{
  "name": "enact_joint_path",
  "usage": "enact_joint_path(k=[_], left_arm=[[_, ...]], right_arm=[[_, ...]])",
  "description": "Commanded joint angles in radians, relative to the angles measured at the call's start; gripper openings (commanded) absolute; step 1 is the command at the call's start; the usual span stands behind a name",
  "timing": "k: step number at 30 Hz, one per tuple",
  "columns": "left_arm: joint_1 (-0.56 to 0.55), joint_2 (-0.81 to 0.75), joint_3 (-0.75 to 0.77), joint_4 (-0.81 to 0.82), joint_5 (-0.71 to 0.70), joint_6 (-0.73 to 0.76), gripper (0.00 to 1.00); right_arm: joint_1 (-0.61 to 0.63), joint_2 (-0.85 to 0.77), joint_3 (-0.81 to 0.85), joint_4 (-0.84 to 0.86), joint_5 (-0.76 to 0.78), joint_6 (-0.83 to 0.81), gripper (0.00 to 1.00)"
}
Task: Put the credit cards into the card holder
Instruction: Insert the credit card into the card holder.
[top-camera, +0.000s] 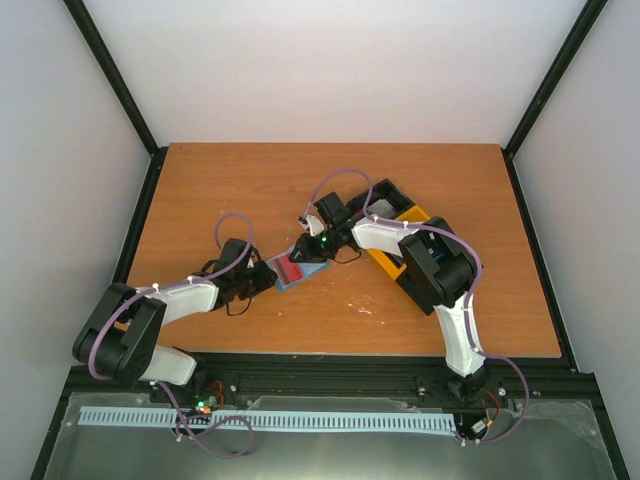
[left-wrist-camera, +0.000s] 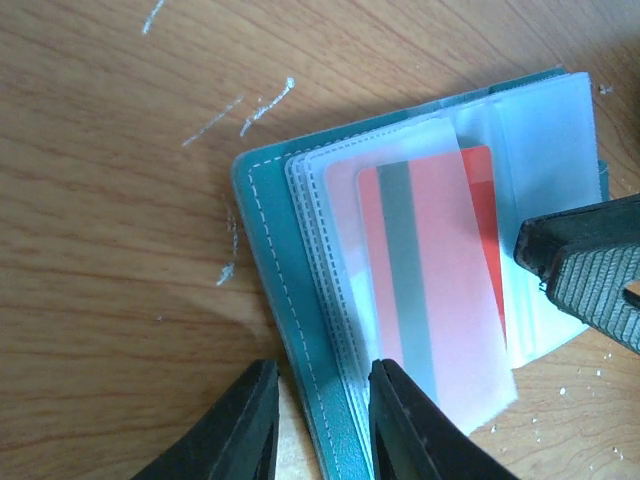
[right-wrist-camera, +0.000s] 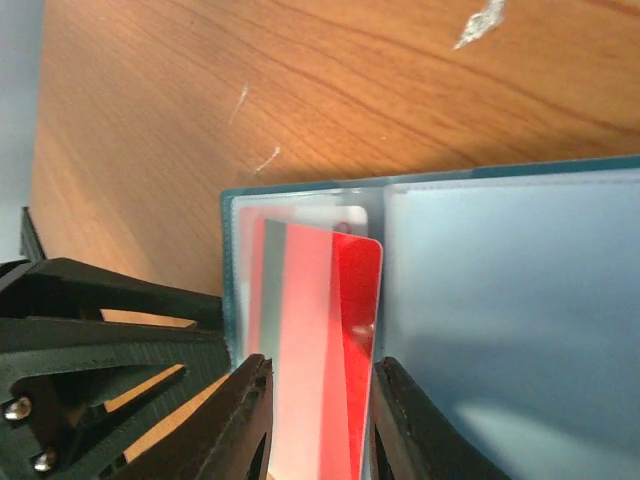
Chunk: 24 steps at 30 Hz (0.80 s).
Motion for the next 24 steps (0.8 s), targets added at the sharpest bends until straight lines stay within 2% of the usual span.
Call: enact_joint_path(k=[1,9,12,24], left_arm=[[0.0,-0.007,0.003,-0.044,-0.033,-0.024,0.28],[0.0,0.004,0.008,-0.057,-0.042,-0.031,0.23],[0.0,0.019,0.011,-0.054,-0.034,-0.029,0.22],[0.0,0.031,0.03,-0.057,-0.027,-0.002,0.22]], right_arm=[[0.008,-0.011,0.036,-0.125,0.097,-0.084,0.28],[0.02,0.029,0.066,-0.132,0.083,-0.096,0.27],[0.025,0.044,0.079,-0.125,0.061,-0.095,0.23],[0.039,0.088,0.14,-0.134,-0.032,-0.122,0.18]])
